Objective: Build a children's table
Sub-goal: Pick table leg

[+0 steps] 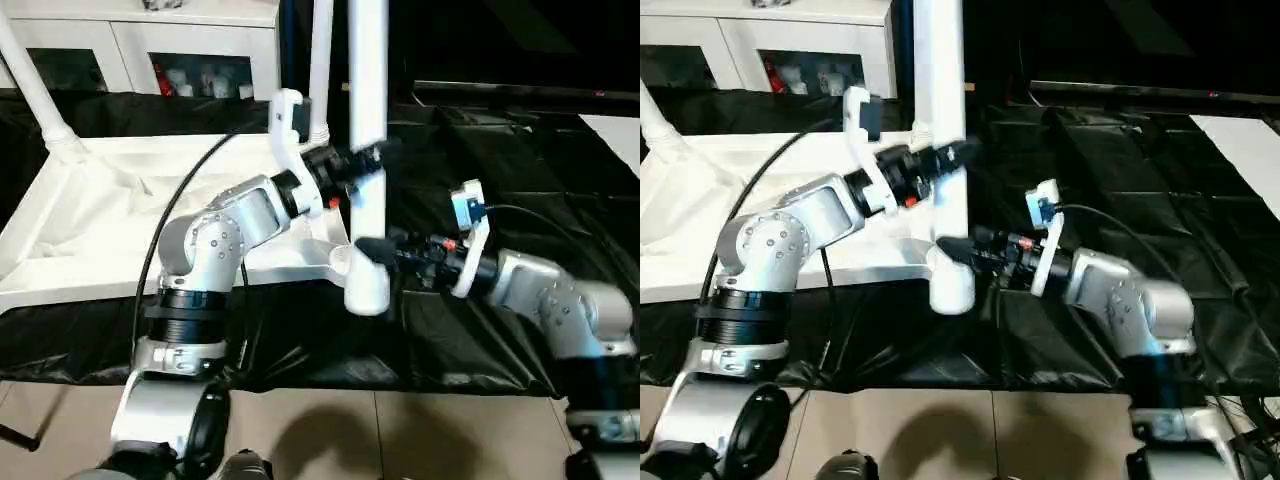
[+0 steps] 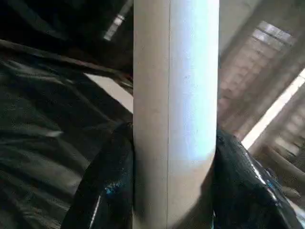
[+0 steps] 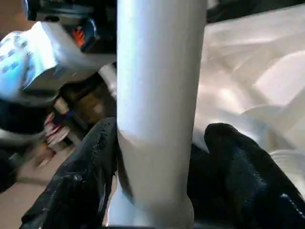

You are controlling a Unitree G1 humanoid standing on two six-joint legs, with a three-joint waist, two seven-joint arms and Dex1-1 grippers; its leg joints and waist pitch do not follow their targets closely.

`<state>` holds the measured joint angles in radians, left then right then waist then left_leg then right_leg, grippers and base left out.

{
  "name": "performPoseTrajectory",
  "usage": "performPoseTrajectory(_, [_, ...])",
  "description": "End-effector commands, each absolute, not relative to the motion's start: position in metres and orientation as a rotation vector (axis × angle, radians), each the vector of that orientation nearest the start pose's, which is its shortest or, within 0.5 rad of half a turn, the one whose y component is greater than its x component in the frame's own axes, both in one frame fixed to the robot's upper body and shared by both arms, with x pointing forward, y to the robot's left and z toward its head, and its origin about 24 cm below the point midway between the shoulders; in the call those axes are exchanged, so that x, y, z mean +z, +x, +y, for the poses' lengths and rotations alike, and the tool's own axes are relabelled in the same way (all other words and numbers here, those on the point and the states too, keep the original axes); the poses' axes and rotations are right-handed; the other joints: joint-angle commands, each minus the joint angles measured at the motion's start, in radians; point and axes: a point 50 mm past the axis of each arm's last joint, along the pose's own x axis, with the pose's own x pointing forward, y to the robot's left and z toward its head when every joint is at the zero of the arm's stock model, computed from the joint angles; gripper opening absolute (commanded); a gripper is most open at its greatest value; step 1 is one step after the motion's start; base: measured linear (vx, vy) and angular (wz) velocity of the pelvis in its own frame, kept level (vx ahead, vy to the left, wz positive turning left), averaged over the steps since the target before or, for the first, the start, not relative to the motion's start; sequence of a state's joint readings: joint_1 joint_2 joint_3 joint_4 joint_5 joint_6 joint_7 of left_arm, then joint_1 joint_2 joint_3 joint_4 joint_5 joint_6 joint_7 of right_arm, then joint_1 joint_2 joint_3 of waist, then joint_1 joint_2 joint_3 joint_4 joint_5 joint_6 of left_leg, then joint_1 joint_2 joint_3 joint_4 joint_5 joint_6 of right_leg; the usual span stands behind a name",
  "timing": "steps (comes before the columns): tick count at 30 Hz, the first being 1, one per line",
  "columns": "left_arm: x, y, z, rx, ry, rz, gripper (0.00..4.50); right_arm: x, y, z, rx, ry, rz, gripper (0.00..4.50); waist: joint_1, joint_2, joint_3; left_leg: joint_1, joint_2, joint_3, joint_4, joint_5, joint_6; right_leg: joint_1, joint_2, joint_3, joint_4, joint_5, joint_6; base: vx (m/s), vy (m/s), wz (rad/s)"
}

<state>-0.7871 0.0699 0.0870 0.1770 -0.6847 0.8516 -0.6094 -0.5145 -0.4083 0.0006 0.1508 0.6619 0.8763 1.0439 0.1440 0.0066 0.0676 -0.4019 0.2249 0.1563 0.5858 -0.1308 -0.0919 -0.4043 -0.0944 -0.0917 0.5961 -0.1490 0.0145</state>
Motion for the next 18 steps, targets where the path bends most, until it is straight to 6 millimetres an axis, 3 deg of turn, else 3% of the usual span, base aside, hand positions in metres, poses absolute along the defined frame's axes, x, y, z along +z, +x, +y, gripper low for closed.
performPoseTrajectory(1, [0.203, 0.325, 0.052, -1.238, -0.510, 0.097, 1.83, 0.115, 0.299, -0.146, 1.259, 0.432, 0.430, 3.12, 0.001, -0.022, -0.090, 0.021, -0.004, 0.019, -0.058, -0.208, 0.007, 0.054, -0.041, 0.033, -0.065, -0.275, -0.162, 0.000, 0.000, 0.00])
performPoseTrajectory(2, [0.202, 0.325, 0.052, -1.250, -0.498, 0.101, 1.83, 0.116, 0.298, -0.146, 1.290, 0.423, 0.441, 3.12, 0.002, -0.016, -0.091, 0.021, -0.005, 0.018, -0.058, -0.211, 0.007, 0.054, -0.040, 0.033, -0.065, -0.276, -0.164, 0.000, 0.000, 0.00])
performPoseTrajectory(3, [0.202, 0.325, 0.051, -1.258, -0.497, 0.108, 1.83, 0.116, 0.298, -0.146, 1.305, 0.417, 0.446, 3.12, 0.001, -0.019, -0.090, 0.022, -0.004, 0.018, -0.058, -0.215, 0.006, 0.054, -0.039, 0.033, -0.065, -0.273, -0.164, 0.000, 0.000, 0.00])
performPoseTrajectory(7, [0.202, 0.326, 0.050, -1.305, -0.490, 0.117, 1.83, 0.119, 0.298, -0.146, 1.395, 0.391, 0.498, 3.12, 0.001, -0.015, -0.088, 0.025, -0.004, 0.019, -0.058, -0.250, 0.001, 0.053, -0.040, 0.033, -0.070, -0.304, -0.165, 0.000, 0.000, 0.00])
performPoseTrajectory(18, [0.205, 0.324, 0.048, -1.350, -0.513, 0.107, 1.83, 0.127, 0.299, -0.139, 1.477, 0.449, 0.468, 3.12, 0.001, -0.018, -0.087, 0.025, -0.004, 0.016, -0.056, -0.271, -0.001, 0.051, -0.040, 0.030, -0.073, -0.362, -0.159, 0.000, 0.000, 0.00])
